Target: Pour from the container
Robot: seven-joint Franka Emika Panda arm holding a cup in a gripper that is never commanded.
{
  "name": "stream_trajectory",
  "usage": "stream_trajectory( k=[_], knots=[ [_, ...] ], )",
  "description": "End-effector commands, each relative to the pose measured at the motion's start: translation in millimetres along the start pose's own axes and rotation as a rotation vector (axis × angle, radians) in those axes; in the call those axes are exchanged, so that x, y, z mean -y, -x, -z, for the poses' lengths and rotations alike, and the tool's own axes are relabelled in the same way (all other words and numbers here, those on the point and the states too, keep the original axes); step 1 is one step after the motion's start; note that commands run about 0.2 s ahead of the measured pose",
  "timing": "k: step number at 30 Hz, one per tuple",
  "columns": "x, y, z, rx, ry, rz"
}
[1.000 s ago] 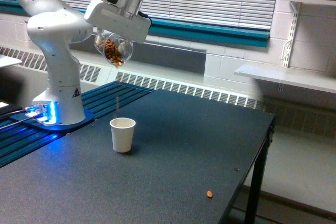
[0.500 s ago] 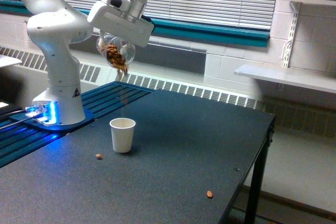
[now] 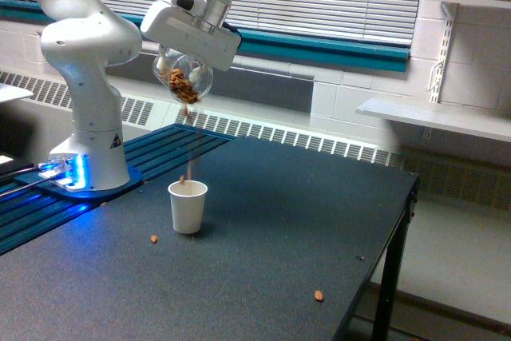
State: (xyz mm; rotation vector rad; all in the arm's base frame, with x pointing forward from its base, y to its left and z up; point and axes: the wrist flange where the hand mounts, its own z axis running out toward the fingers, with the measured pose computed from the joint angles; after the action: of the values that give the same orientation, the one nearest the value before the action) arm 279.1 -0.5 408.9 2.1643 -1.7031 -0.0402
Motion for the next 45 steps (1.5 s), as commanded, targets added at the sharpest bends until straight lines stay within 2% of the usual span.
stream_trajectory(
  k=[1,30,45],
  knots=[
    [1,3,4.5,0.001,-0.005,-0.005],
    [-23,12,4.2,-0.003,0.019,-0.05],
    [-26,6,7.2,-0.001,0.06,-0.053]
  ],
)
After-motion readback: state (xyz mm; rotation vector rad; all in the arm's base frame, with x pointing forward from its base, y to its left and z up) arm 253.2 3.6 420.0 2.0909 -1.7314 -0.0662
